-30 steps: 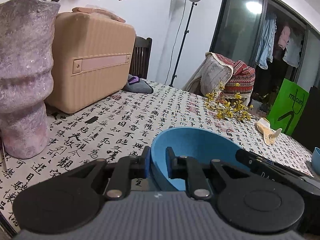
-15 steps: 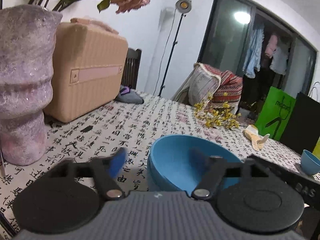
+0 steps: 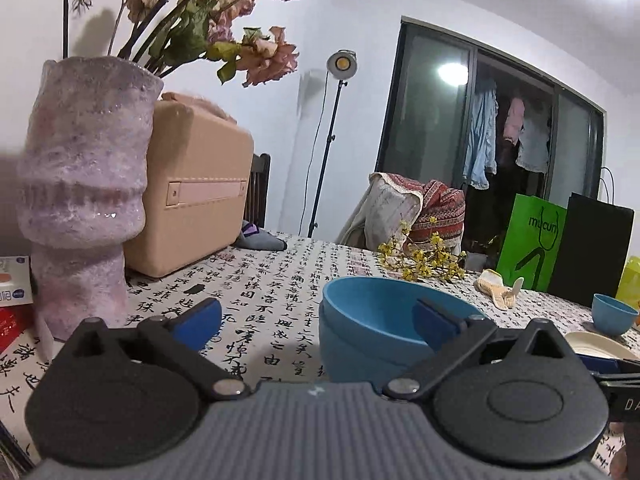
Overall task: Organize plates and bowls
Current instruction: 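Pull both open tools back from the stacked blue bowls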
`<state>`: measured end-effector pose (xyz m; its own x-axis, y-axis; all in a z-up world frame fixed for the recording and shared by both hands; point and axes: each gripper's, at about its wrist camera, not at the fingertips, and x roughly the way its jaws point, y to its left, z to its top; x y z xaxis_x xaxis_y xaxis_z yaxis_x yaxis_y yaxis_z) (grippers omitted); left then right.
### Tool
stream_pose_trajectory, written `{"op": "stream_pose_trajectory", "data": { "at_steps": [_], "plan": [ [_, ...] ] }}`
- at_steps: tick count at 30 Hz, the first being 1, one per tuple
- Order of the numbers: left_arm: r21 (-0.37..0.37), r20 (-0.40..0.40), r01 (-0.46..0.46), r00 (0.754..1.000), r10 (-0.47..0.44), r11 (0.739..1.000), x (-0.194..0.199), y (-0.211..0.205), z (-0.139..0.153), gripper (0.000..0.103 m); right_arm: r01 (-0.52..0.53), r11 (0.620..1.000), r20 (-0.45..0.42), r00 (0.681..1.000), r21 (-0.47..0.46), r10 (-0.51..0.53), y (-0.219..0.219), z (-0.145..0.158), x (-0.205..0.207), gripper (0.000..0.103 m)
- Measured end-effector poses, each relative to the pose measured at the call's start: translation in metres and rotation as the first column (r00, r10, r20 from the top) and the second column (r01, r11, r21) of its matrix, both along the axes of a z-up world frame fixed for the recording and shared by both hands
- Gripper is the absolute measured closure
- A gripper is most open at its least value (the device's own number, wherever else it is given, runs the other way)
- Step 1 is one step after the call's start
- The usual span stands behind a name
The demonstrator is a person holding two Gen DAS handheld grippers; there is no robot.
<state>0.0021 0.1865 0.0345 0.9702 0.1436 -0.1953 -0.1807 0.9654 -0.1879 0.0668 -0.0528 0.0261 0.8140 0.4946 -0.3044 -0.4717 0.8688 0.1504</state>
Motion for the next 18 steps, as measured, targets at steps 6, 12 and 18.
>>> {"op": "stream_pose_trajectory", "data": {
  "at_steps": [6,12,18],
  "plan": [
    [0.027,-0.049,-0.002,0.999,0.003,1.000,-0.002,-0.013,-0.012,0.000,0.029,0.999,0.017,0.999,-0.040,-0.029,-0.009,-0.010,-0.015,0.000],
    [0.074,-0.068,-0.002,0.998,0.008,0.997,-0.010,-0.028,-0.021,0.000,0.061,0.997,0.035,0.998,-0.038,-0.060,-0.022,-0.016,-0.030,0.000],
    [0.103,-0.057,0.022,0.998,-0.016,0.994,-0.015,-0.042,-0.019,0.000,0.092,0.995,0.062,0.994,-0.031,-0.090,-0.032,-0.019,-0.041,0.000]
  ]
}}
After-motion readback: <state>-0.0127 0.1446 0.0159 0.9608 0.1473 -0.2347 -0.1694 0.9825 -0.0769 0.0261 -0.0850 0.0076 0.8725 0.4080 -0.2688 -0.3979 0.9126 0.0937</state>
